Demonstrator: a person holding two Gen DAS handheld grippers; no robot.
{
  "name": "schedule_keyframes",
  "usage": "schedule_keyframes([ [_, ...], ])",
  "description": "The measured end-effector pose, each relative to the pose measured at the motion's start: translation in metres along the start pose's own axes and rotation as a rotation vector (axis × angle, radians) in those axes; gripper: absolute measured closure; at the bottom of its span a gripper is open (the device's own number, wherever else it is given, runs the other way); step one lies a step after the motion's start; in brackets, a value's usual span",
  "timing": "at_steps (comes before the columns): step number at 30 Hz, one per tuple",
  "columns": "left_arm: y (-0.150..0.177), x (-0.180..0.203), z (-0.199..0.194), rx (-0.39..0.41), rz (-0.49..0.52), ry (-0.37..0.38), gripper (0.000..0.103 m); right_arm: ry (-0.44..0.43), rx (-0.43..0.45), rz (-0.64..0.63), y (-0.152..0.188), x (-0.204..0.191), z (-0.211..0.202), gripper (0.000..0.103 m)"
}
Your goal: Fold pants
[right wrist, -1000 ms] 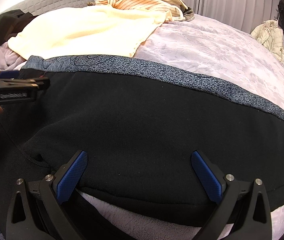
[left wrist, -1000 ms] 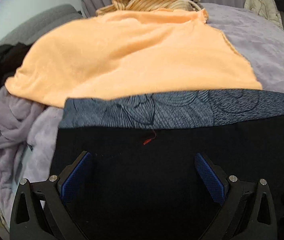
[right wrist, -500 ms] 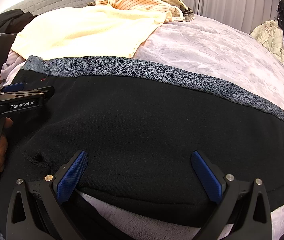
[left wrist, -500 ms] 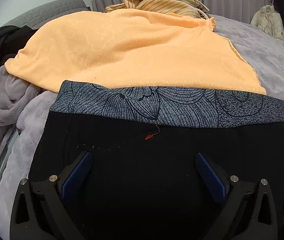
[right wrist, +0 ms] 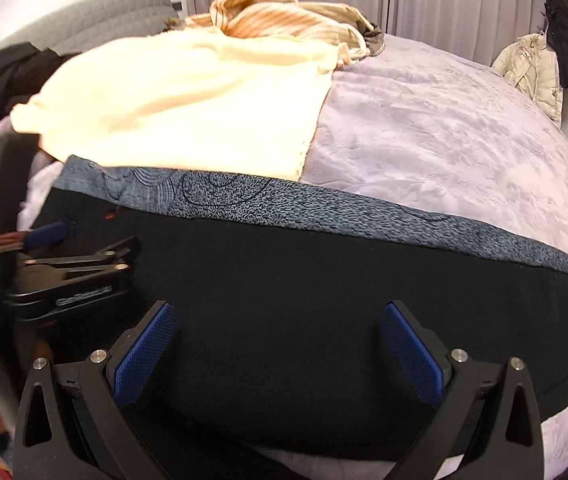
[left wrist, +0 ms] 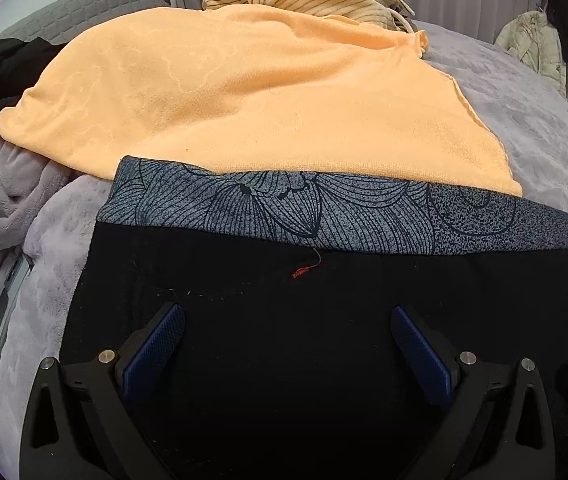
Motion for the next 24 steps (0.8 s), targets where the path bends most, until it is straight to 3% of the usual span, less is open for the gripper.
schedule_keyframes([
  [4, -0.014, -0.016, -0.018, 0.013, -0.059, 0.035, 0.0, 0.005, -0.025, 0.012, -0.013, -0.015, 0.016, 0.0],
  [7, -0.028, -0.016, -0.019, 0.011, -0.037, 0.029, 0.0, -0.006, -0.066, 0.053, -0.03, -0.026, 0.036, 0.0],
  [10, -0.032, -0.011, 0.002, -0.044, -0.003, 0.0, 0.0, 0.002, -0.124, 0.056, -0.035, -0.04, 0.061, 0.0],
  [12, -0.027, -0.009, 0.02, -0.082, 0.03, -0.02, 0.0, 0.056, -0.155, 0.011, -0.028, -0.045, 0.074, 0.0],
  [14, -0.024, -0.013, 0.032, -0.112, 0.03, 0.01, 0.0, 0.084, -0.16, -0.016, -0.021, -0.04, 0.073, 0.0],
  [17, -0.023, -0.021, 0.026, -0.086, 0.046, 0.026, 0.0, 0.17, -0.175, 0.002, -0.008, 0.002, 0.056, 0.0],
  [21, -0.02, -0.038, 0.02, -0.052, 0.064, -0.026, 0.0, 0.14, -0.134, 0.2, 0.012, 0.104, 0.039, 0.0],
  [24, -0.018, -0.055, 0.019, -0.068, 0.009, -0.068, 0.0, 0.267, -0.152, 0.282, 0.027, 0.174, 0.017, 0.0],
])
Point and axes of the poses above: each gripper's, at about its wrist camera, not at the fingertips, and z roughly the way its jaws point, x to its right, y to its underside, the point moved 3 cm from there along z, roughly the way its jaws point, and after that the axes turned 6 degrees about x, right-handed, at the moved point
